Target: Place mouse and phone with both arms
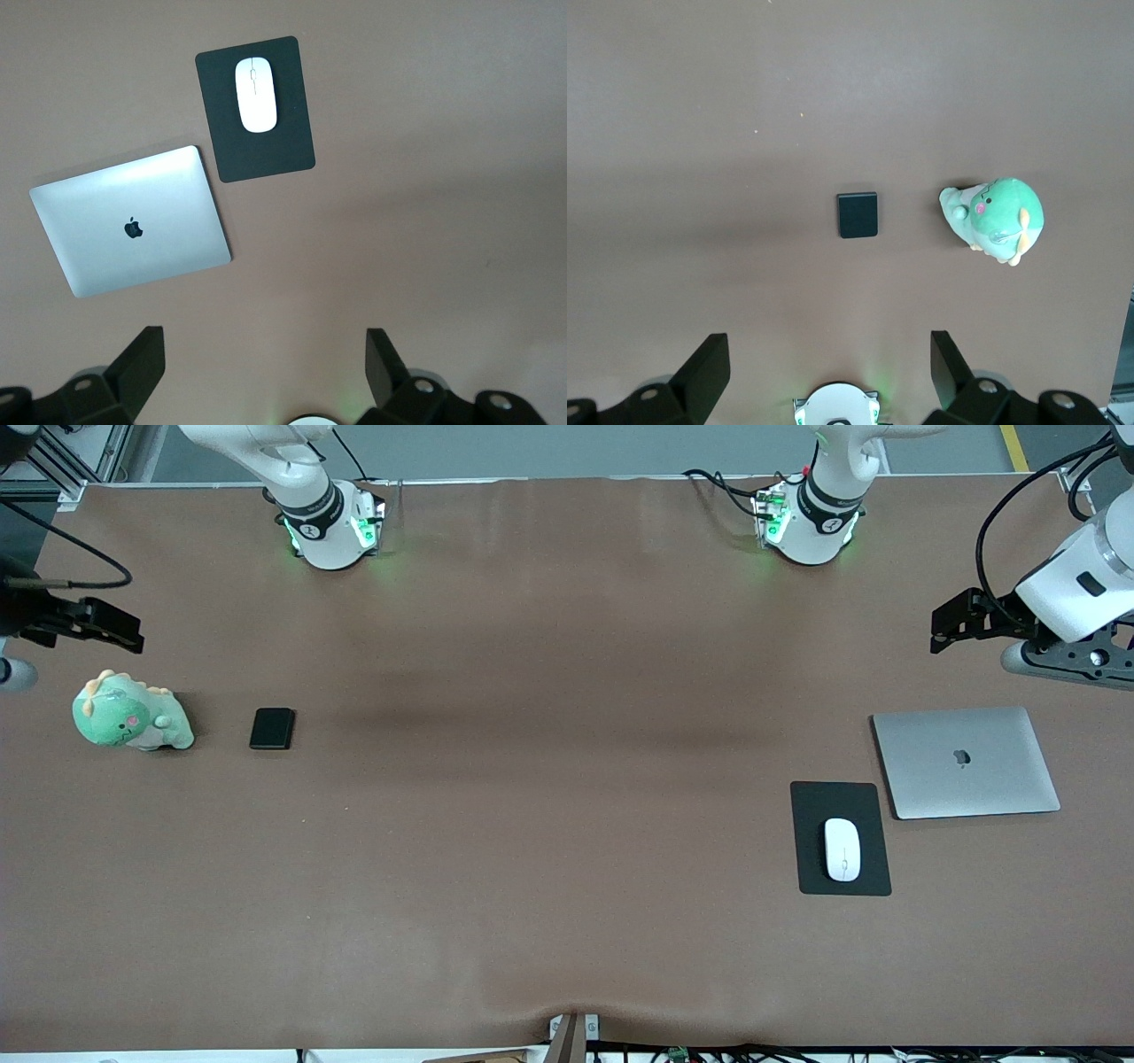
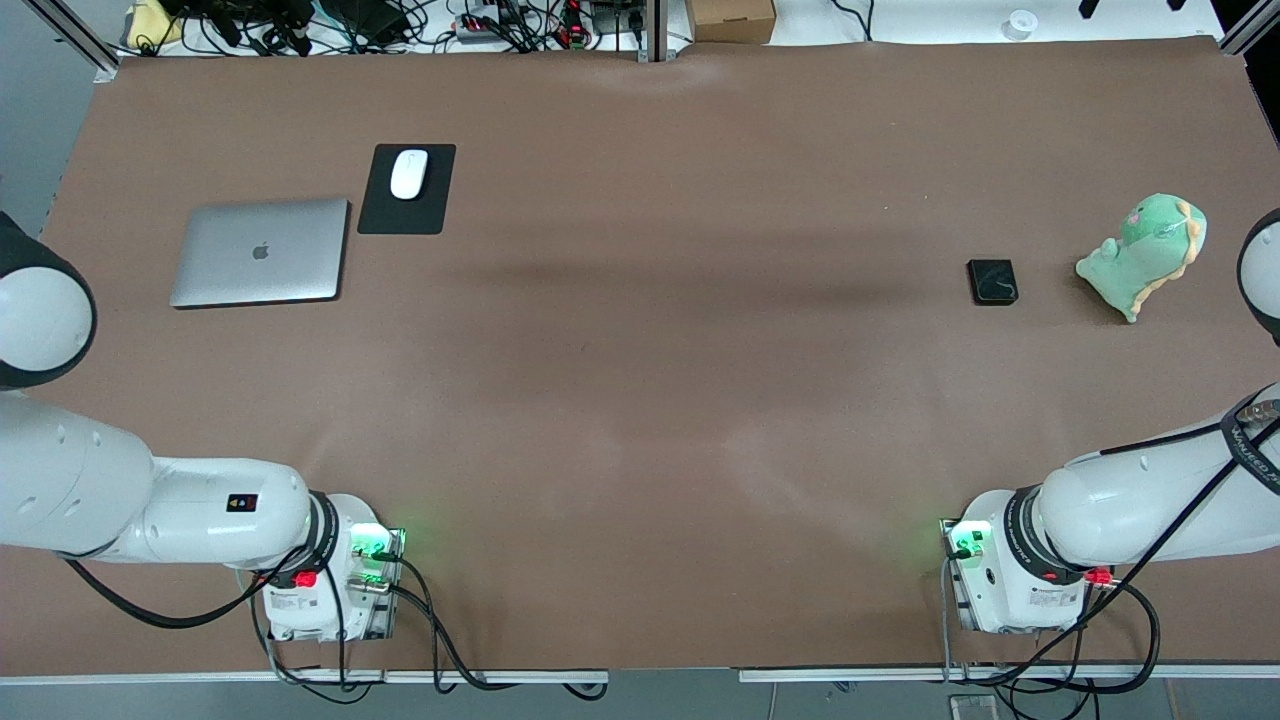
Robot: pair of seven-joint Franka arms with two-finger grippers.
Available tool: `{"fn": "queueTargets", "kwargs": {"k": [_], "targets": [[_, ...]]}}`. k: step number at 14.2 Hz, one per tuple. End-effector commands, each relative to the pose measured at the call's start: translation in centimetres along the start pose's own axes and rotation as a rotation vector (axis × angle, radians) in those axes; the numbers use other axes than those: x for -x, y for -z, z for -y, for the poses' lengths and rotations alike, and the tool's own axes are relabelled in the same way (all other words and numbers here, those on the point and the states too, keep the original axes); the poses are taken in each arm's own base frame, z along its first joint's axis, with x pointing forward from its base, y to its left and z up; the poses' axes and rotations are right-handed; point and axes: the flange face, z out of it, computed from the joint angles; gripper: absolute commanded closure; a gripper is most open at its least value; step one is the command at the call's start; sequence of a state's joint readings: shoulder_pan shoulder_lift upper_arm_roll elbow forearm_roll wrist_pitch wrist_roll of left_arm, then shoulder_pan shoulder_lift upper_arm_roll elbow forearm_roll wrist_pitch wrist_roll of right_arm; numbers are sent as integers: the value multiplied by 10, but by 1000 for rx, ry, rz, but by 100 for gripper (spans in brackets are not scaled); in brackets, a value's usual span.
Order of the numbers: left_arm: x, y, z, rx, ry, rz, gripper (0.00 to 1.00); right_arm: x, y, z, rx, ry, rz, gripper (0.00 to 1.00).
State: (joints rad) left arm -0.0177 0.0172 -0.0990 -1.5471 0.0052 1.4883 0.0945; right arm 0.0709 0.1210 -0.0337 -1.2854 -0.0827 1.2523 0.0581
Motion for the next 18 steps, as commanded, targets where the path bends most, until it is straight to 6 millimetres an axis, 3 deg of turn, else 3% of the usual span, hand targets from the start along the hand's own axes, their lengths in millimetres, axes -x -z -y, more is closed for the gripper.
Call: {"fn": "queueTargets", "kwargs": {"k": [1,2,4,5,15,18], "targets": [[2,5,2,4,-5,2,0,-1,-3,-28,-23,3,29,0],[2,6,1,3,-8,-3,0,-2,-10,-41,-59,0,32,0],[1,6,1,2,-10,-6,0,-1,-19,-85,-153,99,11,0],[1,6,-1,1,-13,-7,0,-1,-21,-93,-166,133,9,0],[0,6,0,5,7,-9,0,17,-24,-68,-153,167,-3,0],[0,5,0,5,7,-7,0,27,-32,-70,-151,163,-28,0]]}}
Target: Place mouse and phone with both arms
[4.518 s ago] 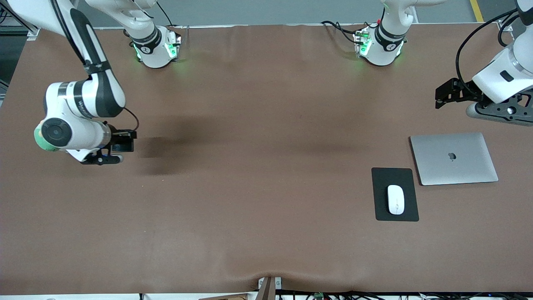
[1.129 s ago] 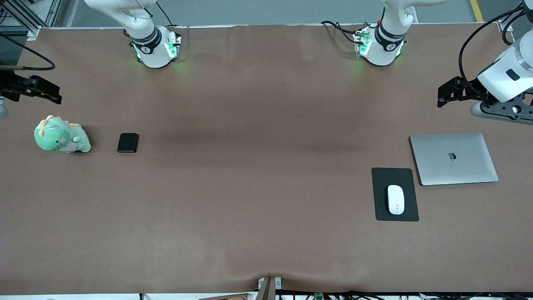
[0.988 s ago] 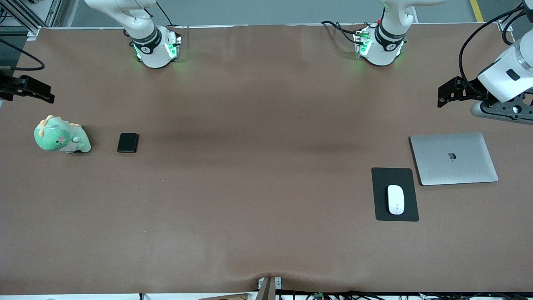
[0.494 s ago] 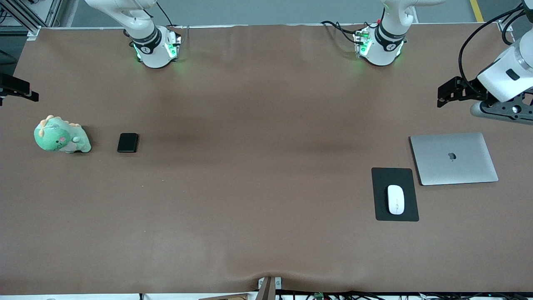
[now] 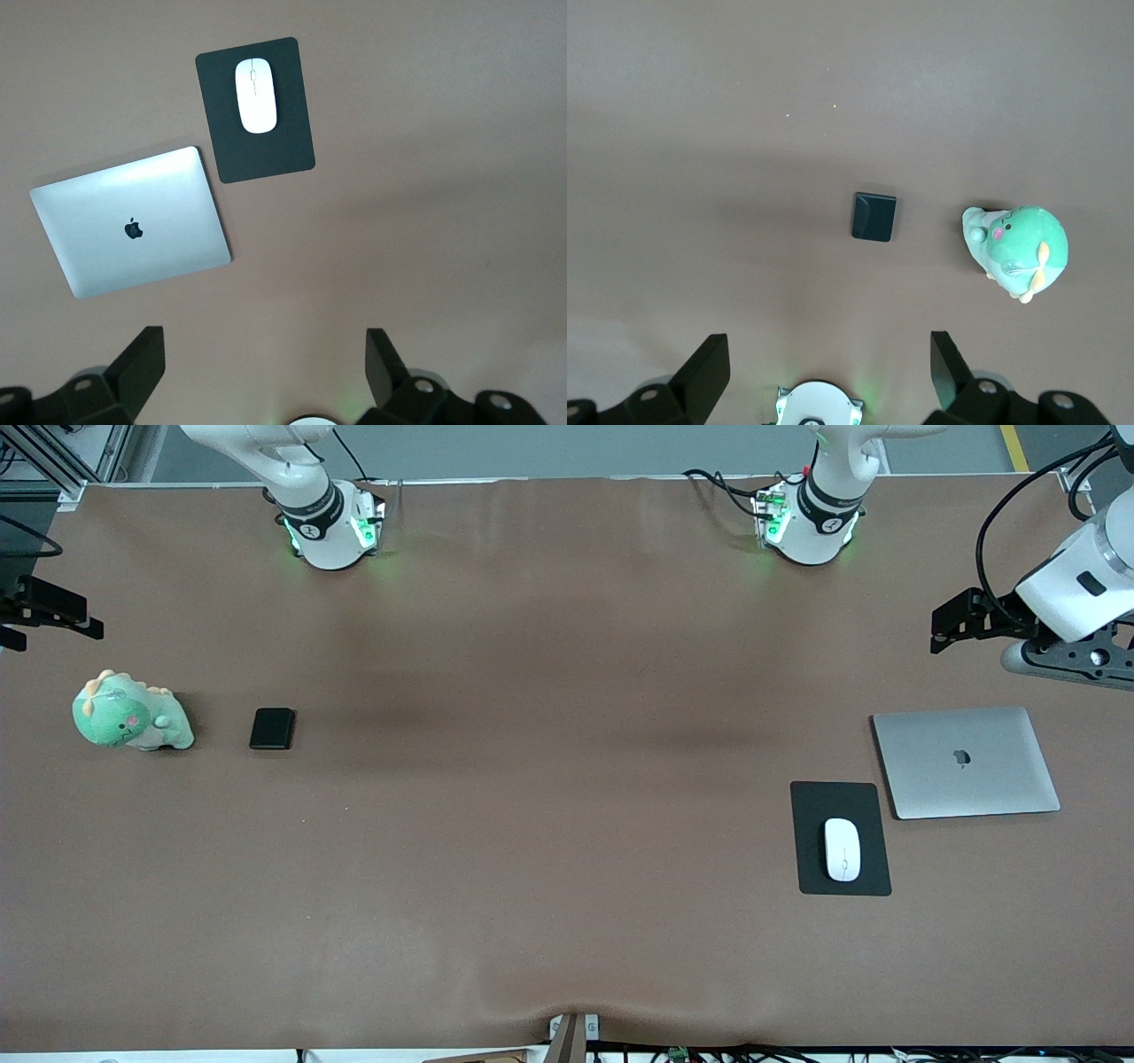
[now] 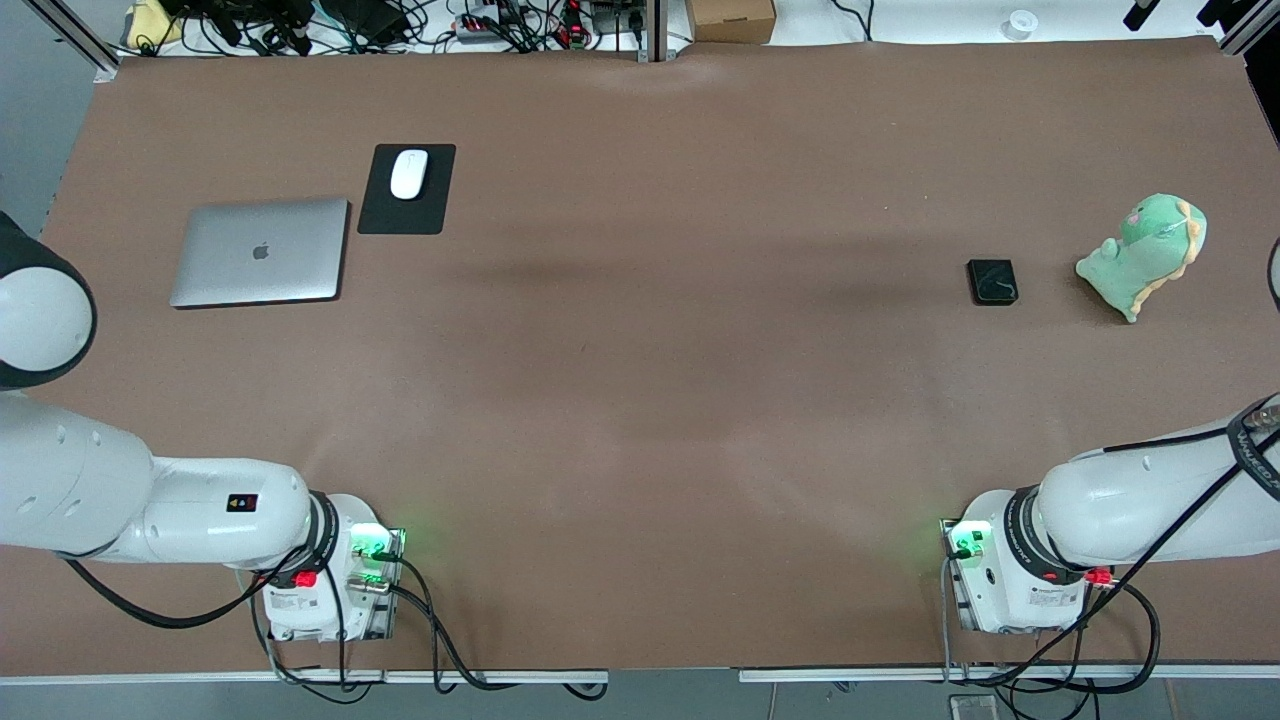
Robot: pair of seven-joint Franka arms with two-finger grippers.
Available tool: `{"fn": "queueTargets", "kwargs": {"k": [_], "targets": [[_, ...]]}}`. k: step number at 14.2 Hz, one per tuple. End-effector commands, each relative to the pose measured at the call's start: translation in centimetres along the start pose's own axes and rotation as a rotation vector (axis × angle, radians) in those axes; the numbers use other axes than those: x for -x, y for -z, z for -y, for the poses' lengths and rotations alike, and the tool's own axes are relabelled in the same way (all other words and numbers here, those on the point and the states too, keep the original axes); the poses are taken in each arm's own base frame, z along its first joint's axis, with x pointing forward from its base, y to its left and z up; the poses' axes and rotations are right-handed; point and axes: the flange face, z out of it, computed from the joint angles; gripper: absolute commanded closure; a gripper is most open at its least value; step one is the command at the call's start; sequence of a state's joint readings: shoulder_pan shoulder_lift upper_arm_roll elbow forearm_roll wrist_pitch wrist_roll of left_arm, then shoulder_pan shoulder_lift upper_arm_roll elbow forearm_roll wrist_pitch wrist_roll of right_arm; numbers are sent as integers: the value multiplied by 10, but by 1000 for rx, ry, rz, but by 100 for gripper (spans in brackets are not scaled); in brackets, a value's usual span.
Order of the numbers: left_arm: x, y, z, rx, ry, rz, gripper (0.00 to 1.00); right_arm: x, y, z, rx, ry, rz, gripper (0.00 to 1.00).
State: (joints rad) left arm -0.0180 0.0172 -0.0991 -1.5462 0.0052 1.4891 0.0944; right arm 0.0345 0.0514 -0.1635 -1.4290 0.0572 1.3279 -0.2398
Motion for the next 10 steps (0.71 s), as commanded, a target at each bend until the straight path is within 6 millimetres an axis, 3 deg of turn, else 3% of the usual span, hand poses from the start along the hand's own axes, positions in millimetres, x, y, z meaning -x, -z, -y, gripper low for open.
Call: {"fn": "queueTargets", "kwargs": {"k": [1,4,8,10], "targets": [[0,4,1,5,7,-4,0,19,-4,1,4,-9,-16,0],[0,4,1,4,6,-4,0,19,-4,-8,3,-26,-15,0],[-2,2,1,6,7,-1,0,17,-5,1,5,-8,-10,0],[-2,1,2,5,7,-1,0,19,-6,-7,2,-24,-8,0]]}}
